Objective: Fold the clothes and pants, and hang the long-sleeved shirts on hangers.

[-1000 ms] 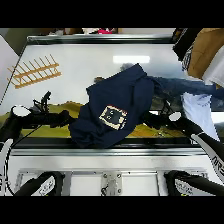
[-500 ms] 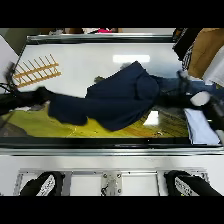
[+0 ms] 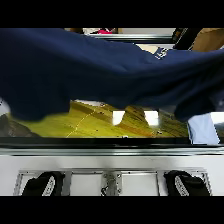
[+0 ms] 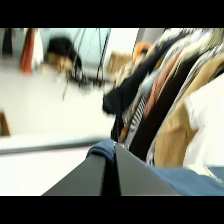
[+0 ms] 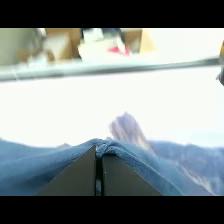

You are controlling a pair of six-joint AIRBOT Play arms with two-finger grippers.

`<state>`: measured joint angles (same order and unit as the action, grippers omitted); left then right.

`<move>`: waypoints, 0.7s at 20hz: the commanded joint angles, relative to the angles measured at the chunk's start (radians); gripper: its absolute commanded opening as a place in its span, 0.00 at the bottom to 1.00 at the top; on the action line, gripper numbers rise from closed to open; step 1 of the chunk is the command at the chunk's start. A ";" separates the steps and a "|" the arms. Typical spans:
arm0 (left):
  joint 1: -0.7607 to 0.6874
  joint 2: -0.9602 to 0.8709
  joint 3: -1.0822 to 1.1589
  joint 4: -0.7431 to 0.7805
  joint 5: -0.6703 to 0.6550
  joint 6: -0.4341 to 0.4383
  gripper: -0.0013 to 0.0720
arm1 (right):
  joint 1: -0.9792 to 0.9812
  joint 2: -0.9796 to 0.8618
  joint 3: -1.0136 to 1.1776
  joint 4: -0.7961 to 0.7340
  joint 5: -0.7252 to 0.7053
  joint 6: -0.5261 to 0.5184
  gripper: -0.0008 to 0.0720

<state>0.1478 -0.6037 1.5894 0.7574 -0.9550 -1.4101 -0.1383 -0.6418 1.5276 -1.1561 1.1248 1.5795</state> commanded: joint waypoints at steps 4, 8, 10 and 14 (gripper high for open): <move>0.006 -0.115 0.162 0.061 0.092 -0.003 0.04 | -0.003 0.012 0.046 0.089 0.286 0.207 0.03; 0.003 -0.397 0.303 0.059 0.087 0.000 0.04 | 0.003 -0.101 -0.032 0.166 0.453 0.226 0.03; -0.056 -0.568 0.383 0.063 0.065 0.000 0.04 | 0.045 -0.172 -0.116 0.161 0.392 0.203 0.03; -0.187 -0.922 0.497 0.064 0.106 0.007 0.04 | 0.143 -0.451 -0.189 0.124 0.116 0.144 0.03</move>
<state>0.0353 -1.3003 2.0125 0.8215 -0.8787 -1.4094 -0.0471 -0.9272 1.3834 -1.0225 1.3994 1.7561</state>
